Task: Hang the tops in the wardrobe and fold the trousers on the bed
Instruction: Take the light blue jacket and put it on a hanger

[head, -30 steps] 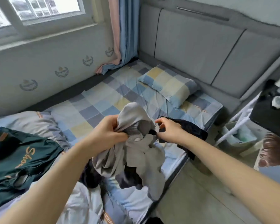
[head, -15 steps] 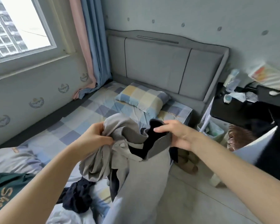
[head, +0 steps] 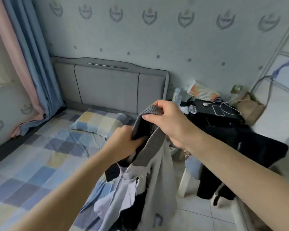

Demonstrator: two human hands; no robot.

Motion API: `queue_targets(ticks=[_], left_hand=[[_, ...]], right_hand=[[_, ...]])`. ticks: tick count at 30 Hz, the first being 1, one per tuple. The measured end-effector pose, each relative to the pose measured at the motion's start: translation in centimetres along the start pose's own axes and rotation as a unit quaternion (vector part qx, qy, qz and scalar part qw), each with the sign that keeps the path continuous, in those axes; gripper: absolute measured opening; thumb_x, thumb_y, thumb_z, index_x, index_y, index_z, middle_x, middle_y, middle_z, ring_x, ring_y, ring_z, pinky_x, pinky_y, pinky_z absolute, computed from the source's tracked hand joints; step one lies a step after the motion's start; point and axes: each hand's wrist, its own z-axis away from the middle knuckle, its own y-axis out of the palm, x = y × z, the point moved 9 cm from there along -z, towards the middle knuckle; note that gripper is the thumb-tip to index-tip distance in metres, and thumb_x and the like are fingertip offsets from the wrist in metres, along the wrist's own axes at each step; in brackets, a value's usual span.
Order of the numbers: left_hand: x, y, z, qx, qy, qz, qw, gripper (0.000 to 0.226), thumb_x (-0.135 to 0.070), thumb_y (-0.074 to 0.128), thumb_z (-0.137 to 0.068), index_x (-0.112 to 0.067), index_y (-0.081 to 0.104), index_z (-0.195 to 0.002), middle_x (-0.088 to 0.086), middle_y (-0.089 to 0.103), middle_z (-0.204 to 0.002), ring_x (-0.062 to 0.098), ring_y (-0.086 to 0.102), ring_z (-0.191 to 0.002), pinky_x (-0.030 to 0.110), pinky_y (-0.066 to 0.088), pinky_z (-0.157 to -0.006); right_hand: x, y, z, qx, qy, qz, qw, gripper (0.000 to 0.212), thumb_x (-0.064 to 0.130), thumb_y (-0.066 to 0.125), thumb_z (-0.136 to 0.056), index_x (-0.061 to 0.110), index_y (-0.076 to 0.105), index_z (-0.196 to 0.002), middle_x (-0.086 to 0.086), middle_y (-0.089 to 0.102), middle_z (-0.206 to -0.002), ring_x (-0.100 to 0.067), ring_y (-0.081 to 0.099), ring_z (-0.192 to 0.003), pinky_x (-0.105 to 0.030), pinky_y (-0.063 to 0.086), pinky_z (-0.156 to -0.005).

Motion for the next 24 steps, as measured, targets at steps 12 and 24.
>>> queue_targets(ticks=[12,24], left_hand=[[-11.5,9.7,-9.7,0.14,0.02,-0.114,0.983,0.025,-0.025,0.085,-0.071,-0.017,0.061,-0.068,-0.009,0.051,-0.042,0.006,0.046,-0.036,0.014,0.034,-0.037],[-34.0,25.6,-14.7,0.232,-0.052,0.281,0.93,0.017,0.007,0.053,-0.093,-0.008,0.056,-0.085,0.015,0.065,-0.085,0.03,0.068,-0.065,0.039,0.06,-0.054]], right_hand=[[-4.7,-24.3,2.3,0.037,0.06,0.505,0.86,0.035,0.029,0.079,-0.074,0.023,0.05,-0.092,0.008,0.05,-0.081,-0.006,0.047,-0.067,-0.018,0.031,-0.051],[-11.4,-49.3,12.3,-0.313,0.178,0.66,0.659,0.019,0.027,0.057,-0.083,0.013,0.044,-0.08,-0.01,0.065,-0.086,-0.033,0.063,-0.081,-0.03,0.03,-0.056]])
